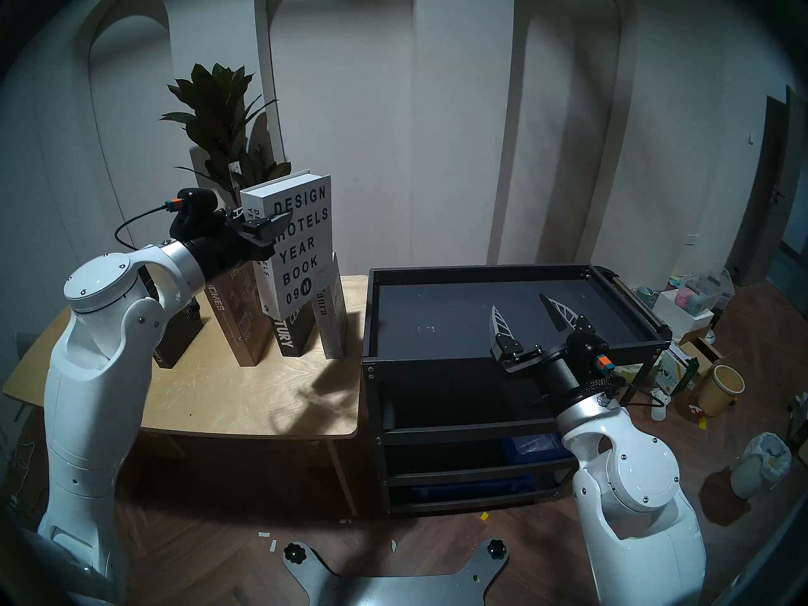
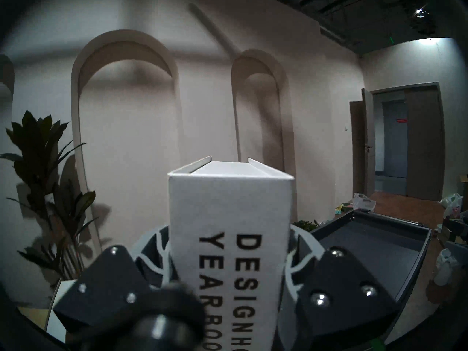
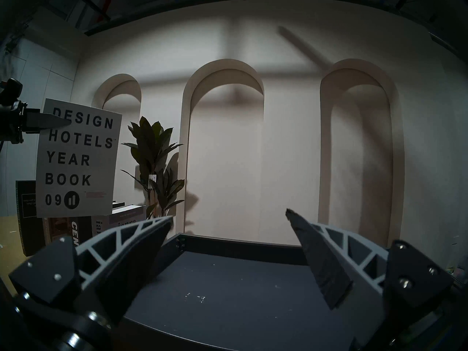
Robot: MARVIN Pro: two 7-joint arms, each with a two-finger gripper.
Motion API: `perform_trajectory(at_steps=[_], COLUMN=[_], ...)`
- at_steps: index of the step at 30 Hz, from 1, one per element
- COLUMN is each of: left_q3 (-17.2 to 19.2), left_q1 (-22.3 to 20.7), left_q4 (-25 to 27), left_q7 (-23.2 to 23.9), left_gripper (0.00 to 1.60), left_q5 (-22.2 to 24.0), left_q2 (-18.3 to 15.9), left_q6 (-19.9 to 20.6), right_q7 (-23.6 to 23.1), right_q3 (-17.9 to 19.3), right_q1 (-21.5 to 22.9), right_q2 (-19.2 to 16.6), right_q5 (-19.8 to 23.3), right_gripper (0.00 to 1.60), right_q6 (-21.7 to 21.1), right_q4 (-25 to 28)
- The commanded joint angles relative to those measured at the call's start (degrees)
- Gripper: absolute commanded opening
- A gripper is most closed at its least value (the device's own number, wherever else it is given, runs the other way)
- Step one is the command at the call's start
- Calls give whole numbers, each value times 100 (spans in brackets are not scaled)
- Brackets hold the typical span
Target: Move the books from the display table onto the shelf, standing them upright with spines facing out and tallest at one end
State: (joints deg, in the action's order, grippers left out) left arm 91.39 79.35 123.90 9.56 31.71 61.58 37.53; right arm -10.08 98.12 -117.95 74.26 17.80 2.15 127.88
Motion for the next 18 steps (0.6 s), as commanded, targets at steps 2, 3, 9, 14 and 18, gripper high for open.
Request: perform_trajectory(at_steps=[2, 3, 9, 14, 18], left_q3=[124, 129, 117, 56, 78], left_q1=[-104, -107, 27, 38, -44], left_q4=[793, 824, 1200, 1392, 1500], left_q7=[-438, -487, -922, -1378, -1775], left_gripper=[0, 0, 0, 0, 0], left_q5=[206, 233, 390, 500, 628], left_q2=[284, 318, 602, 970, 1299], left_q6=[693, 778, 1452, 1747, 1747], right_q7=[-19, -19, -25, 4, 25], right_q3=[-13, -13, -14, -117, -405], right_q1=[28, 29, 29, 115, 291], right_q2=[-6, -6, -5, 47, 127], right_q5=[1, 1, 0, -22, -41], right_gripper=[160, 160, 160, 160, 160], right_q6=[27, 27, 29, 54, 59], right_q4=[110, 110, 118, 157, 264])
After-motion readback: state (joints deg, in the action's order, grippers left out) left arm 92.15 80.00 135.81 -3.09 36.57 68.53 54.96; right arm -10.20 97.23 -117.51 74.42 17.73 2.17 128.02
